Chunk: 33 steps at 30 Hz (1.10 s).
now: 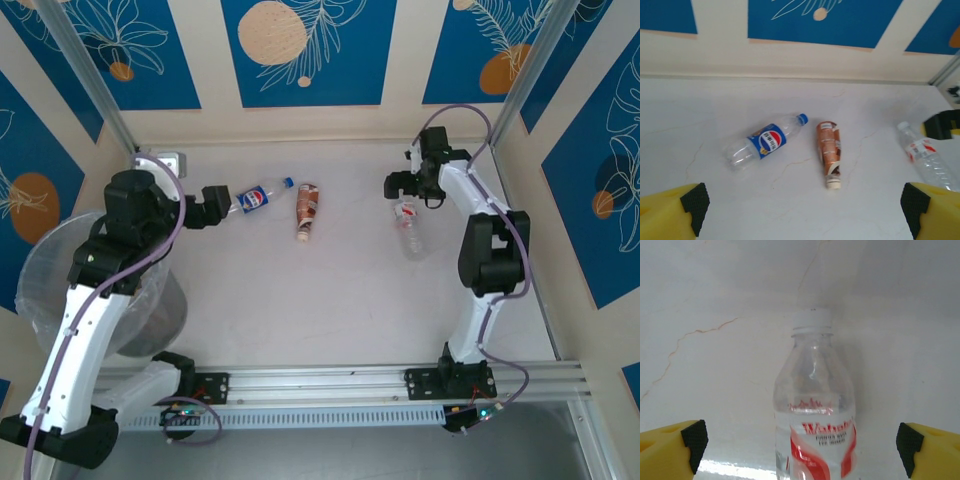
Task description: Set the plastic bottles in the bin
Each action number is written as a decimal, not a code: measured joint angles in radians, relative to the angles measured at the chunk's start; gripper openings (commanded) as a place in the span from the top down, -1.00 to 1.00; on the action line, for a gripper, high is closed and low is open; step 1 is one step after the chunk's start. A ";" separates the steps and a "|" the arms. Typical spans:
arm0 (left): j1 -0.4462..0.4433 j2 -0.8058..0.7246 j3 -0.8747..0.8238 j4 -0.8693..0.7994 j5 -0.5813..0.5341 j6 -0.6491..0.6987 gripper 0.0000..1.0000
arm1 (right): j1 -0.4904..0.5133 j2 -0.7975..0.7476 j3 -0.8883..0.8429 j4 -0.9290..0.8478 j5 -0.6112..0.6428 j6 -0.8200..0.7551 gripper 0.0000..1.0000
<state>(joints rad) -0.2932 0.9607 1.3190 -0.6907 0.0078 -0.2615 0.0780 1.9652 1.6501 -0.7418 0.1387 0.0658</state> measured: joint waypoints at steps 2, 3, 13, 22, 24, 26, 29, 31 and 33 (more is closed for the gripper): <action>0.000 -0.005 -0.004 0.003 0.029 0.008 -0.99 | 0.000 0.051 0.056 -0.038 -0.002 -0.008 -0.98; 0.000 -0.005 -0.008 0.004 0.043 0.010 -0.98 | 0.001 0.076 0.083 -0.057 0.000 -0.009 -0.98; 0.000 -0.003 -0.049 0.003 0.067 0.011 -0.98 | 0.006 0.304 0.372 -0.184 0.066 -0.040 -0.78; 0.000 -0.014 -0.054 0.002 0.060 0.011 -0.99 | 0.026 0.464 0.545 -0.254 0.069 -0.154 -0.45; 0.000 -0.017 -0.055 0.002 0.051 0.011 -0.99 | 0.029 0.482 0.565 -0.268 0.064 -0.167 -0.41; 0.000 -0.017 -0.055 0.002 0.043 0.011 -0.99 | 0.031 0.494 0.581 -0.279 0.063 -0.176 -0.40; 0.000 -0.016 -0.057 0.003 0.039 0.011 -0.98 | 0.031 0.524 0.629 -0.311 0.062 -0.188 -0.36; 0.000 -0.016 -0.059 0.002 0.035 0.011 -0.99 | 0.031 0.548 0.662 -0.327 0.059 -0.194 -0.28; 0.000 -0.016 -0.063 0.002 0.028 0.011 -0.99 | 0.031 0.564 0.674 -0.335 0.059 -0.200 -0.17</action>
<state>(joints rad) -0.2932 0.9443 1.2560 -0.6884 0.0360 -0.2501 0.1093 2.5294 2.3241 -1.0767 0.1974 -0.1337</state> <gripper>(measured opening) 0.993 0.626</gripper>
